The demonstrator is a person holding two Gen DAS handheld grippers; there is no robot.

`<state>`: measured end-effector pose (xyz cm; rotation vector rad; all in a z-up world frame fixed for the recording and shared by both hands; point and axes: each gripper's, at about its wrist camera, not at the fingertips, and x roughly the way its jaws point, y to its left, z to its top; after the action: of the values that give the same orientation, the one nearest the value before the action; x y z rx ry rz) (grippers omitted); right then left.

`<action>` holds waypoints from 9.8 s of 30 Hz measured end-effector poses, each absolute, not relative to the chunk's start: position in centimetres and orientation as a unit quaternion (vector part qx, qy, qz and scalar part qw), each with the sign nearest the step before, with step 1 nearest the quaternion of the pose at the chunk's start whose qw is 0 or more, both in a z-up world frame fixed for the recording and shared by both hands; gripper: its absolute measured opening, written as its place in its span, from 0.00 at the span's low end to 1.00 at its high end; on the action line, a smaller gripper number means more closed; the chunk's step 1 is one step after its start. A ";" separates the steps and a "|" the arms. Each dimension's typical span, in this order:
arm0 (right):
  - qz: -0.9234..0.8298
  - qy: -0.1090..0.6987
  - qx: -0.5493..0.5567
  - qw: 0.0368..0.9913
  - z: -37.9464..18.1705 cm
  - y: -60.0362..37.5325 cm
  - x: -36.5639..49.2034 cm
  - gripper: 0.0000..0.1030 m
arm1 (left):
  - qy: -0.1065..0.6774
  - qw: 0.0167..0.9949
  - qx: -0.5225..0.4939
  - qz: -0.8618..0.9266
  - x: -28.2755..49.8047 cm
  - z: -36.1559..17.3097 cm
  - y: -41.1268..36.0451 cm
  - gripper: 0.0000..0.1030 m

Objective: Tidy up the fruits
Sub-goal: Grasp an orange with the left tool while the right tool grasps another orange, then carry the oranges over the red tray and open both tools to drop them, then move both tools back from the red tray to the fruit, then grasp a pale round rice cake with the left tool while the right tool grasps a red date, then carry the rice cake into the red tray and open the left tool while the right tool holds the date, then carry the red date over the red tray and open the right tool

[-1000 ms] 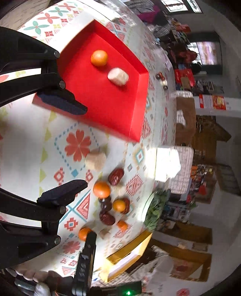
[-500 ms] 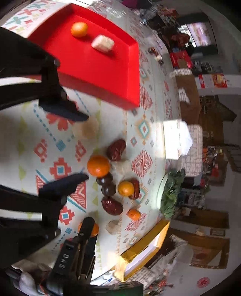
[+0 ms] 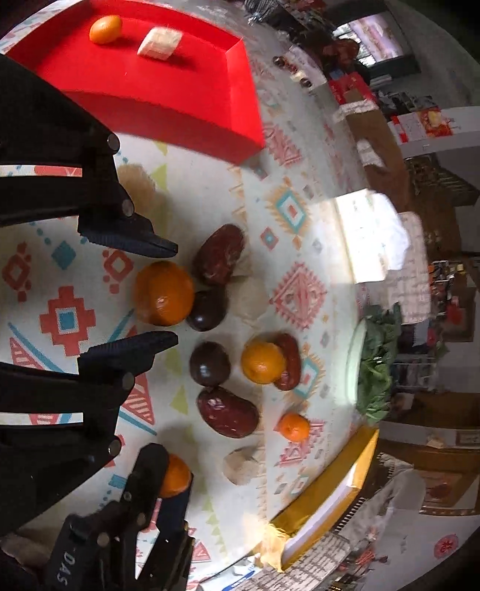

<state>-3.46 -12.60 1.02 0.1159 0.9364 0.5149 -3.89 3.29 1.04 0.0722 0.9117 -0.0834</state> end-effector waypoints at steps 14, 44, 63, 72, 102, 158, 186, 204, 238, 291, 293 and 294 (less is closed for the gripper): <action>0.260 0.433 0.066 0.860 1.3 -12.8 -3.7 0.39 | 0.378 0.925 -0.042 -0.021 -8.0 5.3 6.3 0.31; 0.397 0.427 -0.059 0.810 4.9 13.3 -4.5 0.39 | 0.376 0.901 -0.123 0.181 -15.0 3.8 26.2 0.31; 0.379 0.436 -0.078 0.812 2.7 16.7 -3.3 0.42 | 0.359 0.900 -0.099 0.228 -15.1 4.0 26.9 0.55; 0.373 0.415 -0.047 0.828 5.0 13.8 -3.9 0.46 | 0.349 0.903 -0.073 0.238 -15.6 5.3 25.3 0.62; 0.255 0.399 0.088 0.877 5.8 -8.7 -4.5 0.51 | 0.361 0.918 -0.011 0.166 -15.5 7.0 14.3 0.71; 0.194 0.418 0.123 0.879 2.1 -12.1 1.6 0.32 | 0.398 0.914 -0.058 0.039 -8.3 2.8 10.0 0.32; 0.170 0.443 0.092 0.875 1.3 -9.4 1.3 0.52 | 0.345 0.916 -0.169 0.118 -17.2 4.4 23.3 0.32; 0.260 0.423 0.128 0.859 6.0 -5.2 -1.0 0.34 | 0.343 0.907 -0.217 0.116 -17.3 3.7 25.5 0.49; 0.242 0.450 0.064 0.857 5.2 -8.9 -4.5 0.58 | 0.327 0.911 -0.225 0.110 -18.1 4.8 27.9 0.58; 0.369 0.441 -0.019 0.818 4.7 16.0 0.7 0.38 | 0.325 0.907 -0.232 0.135 -19.4 4.8 29.8 0.58; 0.371 0.431 -0.013 0.823 5.6 15.2 0.3 0.40 | 0.327 0.908 -0.228 0.134 -19.2 4.8 29.5 0.59; 0.371 0.426 -0.009 0.825 6.1 14.6 0.1 0.41 | 0.328 0.907 -0.227 0.133 -19.1 4.8 29.4 0.59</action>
<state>0.11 14.62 6.07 -0.0184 0.9047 0.7892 -19.10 29.35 4.82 -0.4686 0.6762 0.2738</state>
